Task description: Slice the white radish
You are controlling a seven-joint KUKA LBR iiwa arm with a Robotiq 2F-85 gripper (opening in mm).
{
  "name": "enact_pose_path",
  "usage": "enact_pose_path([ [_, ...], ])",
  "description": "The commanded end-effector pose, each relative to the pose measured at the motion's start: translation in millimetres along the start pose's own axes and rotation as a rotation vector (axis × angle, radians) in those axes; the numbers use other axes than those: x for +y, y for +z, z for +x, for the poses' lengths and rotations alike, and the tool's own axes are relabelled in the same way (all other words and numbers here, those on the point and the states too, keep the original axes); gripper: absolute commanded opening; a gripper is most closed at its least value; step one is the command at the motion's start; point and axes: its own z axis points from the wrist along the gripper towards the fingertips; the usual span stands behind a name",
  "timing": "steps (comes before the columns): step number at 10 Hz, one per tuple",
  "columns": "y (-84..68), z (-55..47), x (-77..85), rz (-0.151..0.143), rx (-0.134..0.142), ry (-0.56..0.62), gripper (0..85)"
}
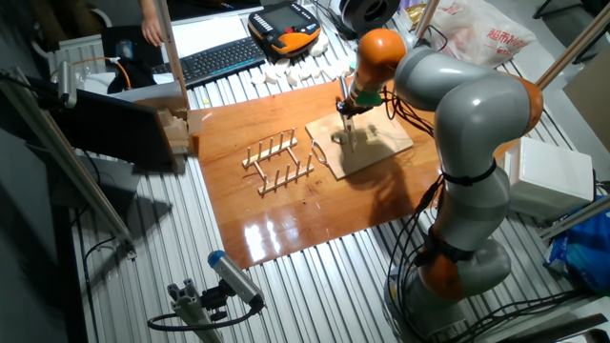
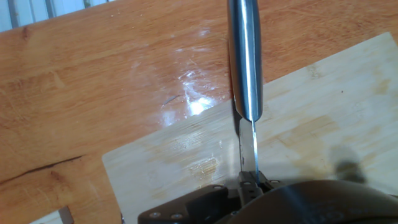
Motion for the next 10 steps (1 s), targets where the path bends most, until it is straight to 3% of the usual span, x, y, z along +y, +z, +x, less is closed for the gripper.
enact_pose_path([
  [1, 4.0, 0.5, -0.3, -0.001, -0.006, 0.001, 0.0],
  [10, 21.3, 7.6, 2.6, -0.023, -0.011, 0.010, 0.0],
])
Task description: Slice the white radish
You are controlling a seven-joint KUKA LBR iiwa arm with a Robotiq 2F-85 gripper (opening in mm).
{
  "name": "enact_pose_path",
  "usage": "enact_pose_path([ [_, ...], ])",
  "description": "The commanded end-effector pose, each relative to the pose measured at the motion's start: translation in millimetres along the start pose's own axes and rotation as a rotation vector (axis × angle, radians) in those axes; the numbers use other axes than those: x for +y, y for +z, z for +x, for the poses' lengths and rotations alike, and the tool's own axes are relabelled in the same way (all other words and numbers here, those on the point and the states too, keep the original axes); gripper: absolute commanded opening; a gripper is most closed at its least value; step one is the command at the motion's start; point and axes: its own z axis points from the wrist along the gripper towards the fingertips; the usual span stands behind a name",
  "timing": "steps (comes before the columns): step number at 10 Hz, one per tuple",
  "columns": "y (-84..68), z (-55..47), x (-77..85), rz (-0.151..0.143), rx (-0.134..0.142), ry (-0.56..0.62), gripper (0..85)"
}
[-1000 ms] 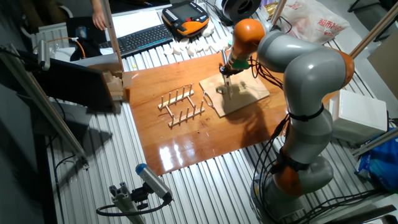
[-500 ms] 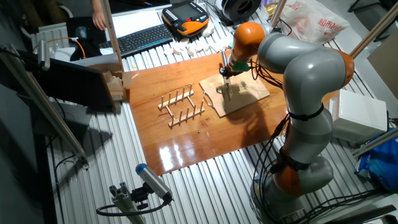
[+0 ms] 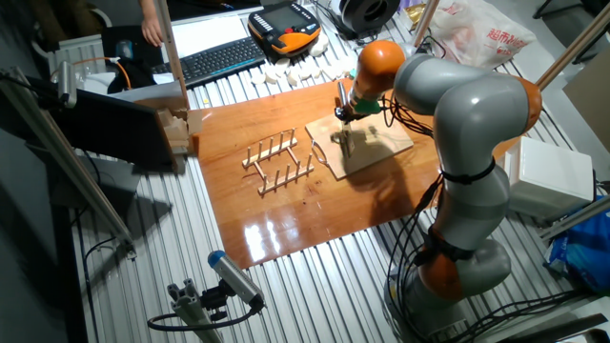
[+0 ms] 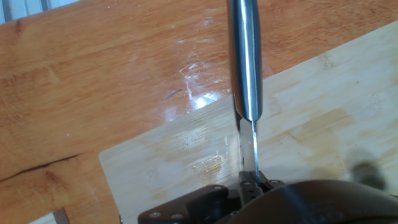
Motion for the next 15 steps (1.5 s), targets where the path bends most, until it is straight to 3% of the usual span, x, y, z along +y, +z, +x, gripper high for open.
enact_pose_path([
  [1, 0.2, -0.2, 0.1, 0.000, -0.002, 0.000, 0.0],
  [4, 9.0, 0.7, 1.1, -0.013, -0.015, 0.002, 0.0],
  [5, 5.0, -0.8, 2.2, 0.005, -0.019, -0.003, 0.0],
  [7, -18.5, -6.4, -0.1, 0.014, 0.025, -0.018, 0.0],
  [9, -24.4, -6.5, -0.4, 0.024, 0.022, -0.017, 0.0],
  [12, -21.5, -5.9, -0.4, 0.016, 0.016, -0.011, 0.0],
  [14, -7.3, -6.2, 1.6, 0.000, -0.007, -0.003, 0.0],
  [15, -2.9, -7.1, 2.0, 0.008, -0.018, -0.008, 0.0],
])
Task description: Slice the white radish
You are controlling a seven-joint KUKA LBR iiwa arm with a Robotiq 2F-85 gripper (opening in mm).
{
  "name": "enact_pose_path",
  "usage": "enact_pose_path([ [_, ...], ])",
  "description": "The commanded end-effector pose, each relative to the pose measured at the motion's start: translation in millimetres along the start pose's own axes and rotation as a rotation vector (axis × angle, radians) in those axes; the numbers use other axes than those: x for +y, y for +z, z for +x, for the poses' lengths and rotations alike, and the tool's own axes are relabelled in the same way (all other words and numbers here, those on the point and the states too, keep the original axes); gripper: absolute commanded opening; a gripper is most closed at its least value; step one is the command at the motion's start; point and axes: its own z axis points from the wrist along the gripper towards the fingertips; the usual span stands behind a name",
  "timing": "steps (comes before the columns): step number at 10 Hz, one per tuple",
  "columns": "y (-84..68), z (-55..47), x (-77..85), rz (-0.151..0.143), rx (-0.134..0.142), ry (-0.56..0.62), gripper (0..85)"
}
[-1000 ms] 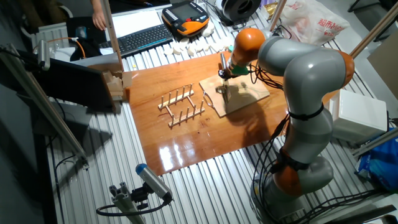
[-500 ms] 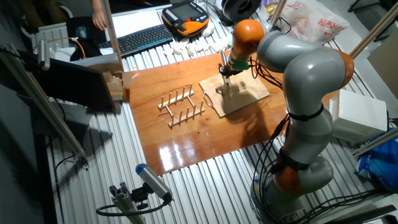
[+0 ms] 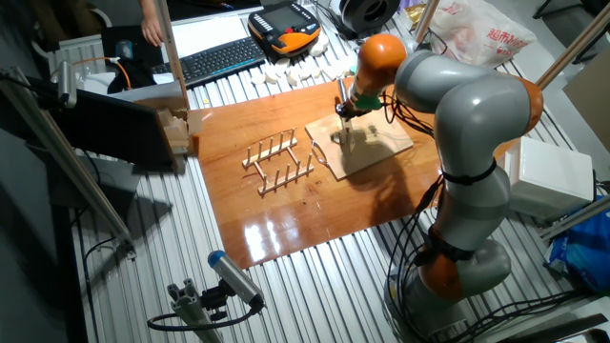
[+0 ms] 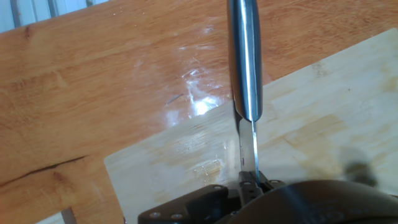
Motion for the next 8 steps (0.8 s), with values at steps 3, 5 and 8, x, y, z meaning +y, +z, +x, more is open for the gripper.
enact_pose_path([
  [3, -16.3, -0.5, -2.0, 0.005, 0.043, -0.022, 0.0],
  [5, -16.2, -0.5, -2.6, 0.008, 0.038, -0.026, 0.0],
  [8, -13.3, 3.8, -10.2, 0.003, 0.023, -0.029, 0.0],
])
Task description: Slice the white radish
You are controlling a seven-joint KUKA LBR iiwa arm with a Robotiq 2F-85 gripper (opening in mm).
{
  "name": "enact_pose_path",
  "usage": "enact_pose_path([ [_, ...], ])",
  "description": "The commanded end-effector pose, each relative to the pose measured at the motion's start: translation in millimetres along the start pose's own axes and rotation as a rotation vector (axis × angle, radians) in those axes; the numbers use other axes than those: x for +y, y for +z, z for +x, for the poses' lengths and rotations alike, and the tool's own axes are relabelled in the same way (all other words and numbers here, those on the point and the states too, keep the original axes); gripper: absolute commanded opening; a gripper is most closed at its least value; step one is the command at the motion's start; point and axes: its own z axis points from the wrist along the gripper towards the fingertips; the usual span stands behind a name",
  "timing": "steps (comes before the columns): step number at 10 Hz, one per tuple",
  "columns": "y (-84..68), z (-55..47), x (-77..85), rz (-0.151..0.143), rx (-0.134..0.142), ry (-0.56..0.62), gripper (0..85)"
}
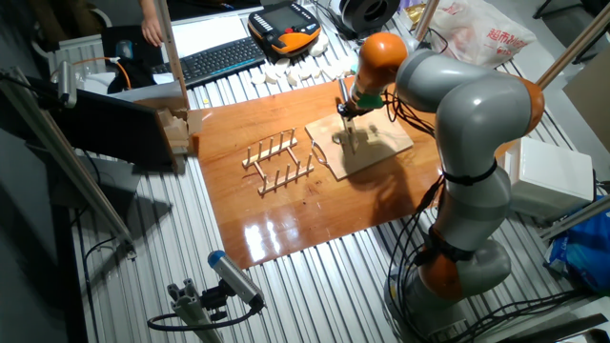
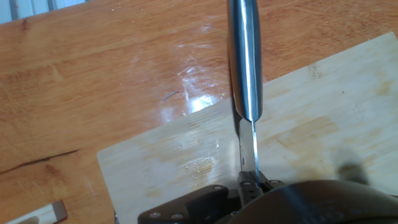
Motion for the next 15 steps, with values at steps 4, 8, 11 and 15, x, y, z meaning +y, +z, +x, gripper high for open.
enact_pose_path([
  [4, 6.8, 0.6, 3.1, -0.005, -0.003, 0.009, 0.0],
  [8, 20.5, 2.0, 6.5, -0.022, -0.022, 0.018, 0.0],
  [11, 15.3, -0.1, 6.5, -0.007, -0.026, 0.015, 0.0],
  [15, -9.9, -6.0, 5.4, 0.011, 0.003, 0.001, 0.0],
])
